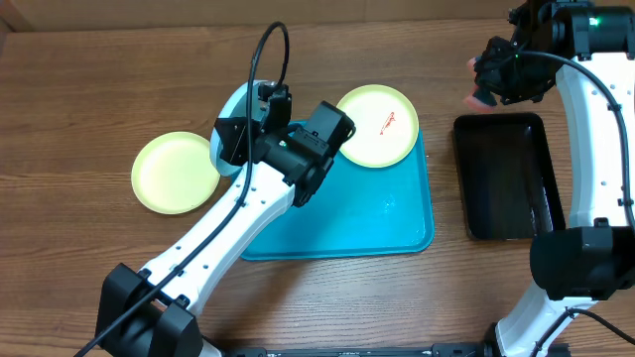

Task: Clean dirty plates on tray and stack at the side
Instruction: 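Place the light-blue plate onto the cream plate with left gripper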

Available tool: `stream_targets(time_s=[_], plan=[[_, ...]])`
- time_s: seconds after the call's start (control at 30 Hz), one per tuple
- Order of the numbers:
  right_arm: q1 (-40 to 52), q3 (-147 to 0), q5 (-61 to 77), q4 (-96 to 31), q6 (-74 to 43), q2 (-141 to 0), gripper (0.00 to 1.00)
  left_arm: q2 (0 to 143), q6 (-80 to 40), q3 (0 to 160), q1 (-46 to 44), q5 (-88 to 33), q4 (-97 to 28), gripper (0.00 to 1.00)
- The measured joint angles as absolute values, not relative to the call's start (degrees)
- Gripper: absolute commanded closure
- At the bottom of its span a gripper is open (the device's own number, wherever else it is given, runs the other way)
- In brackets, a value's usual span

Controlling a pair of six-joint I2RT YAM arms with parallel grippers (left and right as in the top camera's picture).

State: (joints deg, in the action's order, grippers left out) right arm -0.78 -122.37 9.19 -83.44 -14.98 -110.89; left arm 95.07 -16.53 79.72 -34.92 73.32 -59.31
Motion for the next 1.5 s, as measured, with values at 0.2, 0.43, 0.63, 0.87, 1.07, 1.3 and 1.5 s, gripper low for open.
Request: stream_targets(time_s=[0.2,0.43,0.63,0.87,1.07,1.3,1.5], plan=[[-0.78,-122.37,9.21,-83.59,-14.94,-110.89,0.96,95.07,-16.53,79.72,-35.07,74.02,-59.33,0.96],[-0.78,-122.37,9.19,-83.59,-14.96,-110.89,0.96,95.07,-16.53,79.72,-35.07,74.02,-59.31,0.96],[-0.78,-122.37,9.17,-83.99,-14.94,-110.89,0.96,95.07,-16.56,79.72,-35.07,71.57,-59.86,0.96],[-0.78,-122.37,9.19,-84.64,-14.96,-110.89,0.96,95.07,-21.06,79.77,-33.23,51.33,-63.22,0.96],[-0.78,-122.37,9.19,-84.71,-14.94,-110.89,0.96,94.06,-22.57,79.77,-23.14,33.15,-63.20,0.96],[-0.78,-122.37,9.17,-84.75,-14.94,-110.89,0.96,91.33,-20.91,79.77,-4.97,15.92,-62.65,0.96],[-0.78,-122.37,9.13,-84.73,-14.96,-110.89,0.96,91.35,-18.63,79.77,10.46,6.59,-59.77,0.96]])
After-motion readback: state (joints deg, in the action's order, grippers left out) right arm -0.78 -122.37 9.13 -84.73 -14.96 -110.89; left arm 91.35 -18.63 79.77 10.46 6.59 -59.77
